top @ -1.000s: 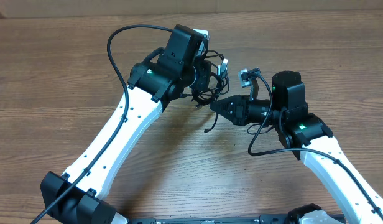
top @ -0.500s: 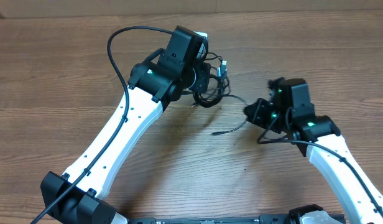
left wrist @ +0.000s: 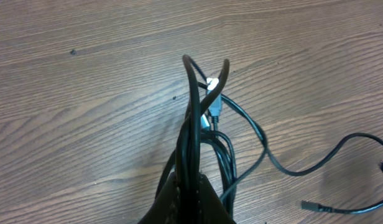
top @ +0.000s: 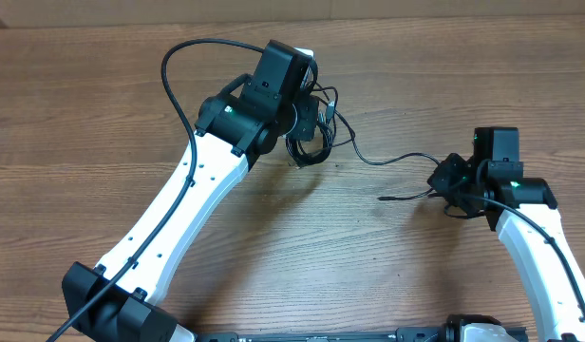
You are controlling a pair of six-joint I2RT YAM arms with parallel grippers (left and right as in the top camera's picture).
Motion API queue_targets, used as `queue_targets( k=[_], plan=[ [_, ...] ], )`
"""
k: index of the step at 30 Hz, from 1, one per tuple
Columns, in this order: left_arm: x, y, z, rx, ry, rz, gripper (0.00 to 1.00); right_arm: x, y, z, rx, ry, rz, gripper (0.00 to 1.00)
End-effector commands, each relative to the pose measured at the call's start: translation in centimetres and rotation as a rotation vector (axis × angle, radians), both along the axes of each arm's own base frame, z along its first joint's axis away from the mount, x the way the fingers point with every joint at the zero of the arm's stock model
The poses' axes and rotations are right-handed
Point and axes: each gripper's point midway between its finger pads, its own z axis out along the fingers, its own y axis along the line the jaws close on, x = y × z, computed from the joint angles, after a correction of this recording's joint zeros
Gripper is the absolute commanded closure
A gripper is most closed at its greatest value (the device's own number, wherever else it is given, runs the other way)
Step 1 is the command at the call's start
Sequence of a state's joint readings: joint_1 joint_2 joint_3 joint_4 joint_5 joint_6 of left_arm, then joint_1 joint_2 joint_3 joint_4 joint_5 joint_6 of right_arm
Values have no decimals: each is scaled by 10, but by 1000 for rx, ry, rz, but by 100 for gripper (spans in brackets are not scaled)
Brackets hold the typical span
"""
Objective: Untangle cables
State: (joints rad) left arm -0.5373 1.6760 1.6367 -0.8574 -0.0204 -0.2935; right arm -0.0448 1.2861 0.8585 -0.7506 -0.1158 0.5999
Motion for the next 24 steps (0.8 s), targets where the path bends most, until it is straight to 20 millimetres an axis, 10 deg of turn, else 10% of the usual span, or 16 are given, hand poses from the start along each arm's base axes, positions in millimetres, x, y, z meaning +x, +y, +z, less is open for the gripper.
queue_targets(
  k=[1, 3, 6, 16, 24],
  plan=[
    [2, 0, 15, -16, -37, 21, 96, 3, 5, 4, 36, -15, 15, 73],
    [2, 0, 15, -16, -37, 21, 96, 7, 16, 8, 79, -44, 80, 24],
    [2, 0, 15, -17, -37, 21, 96, 10, 35, 16, 176, -79, 140, 4],
    [-4, -24, 22, -124, -17, -66, 96, 21, 72, 45, 545, -74, -12, 3],
    [-15, -48, 30, -224, 11, -148, 96, 30, 95, 60, 615, -108, 7, 21]
  ],
)
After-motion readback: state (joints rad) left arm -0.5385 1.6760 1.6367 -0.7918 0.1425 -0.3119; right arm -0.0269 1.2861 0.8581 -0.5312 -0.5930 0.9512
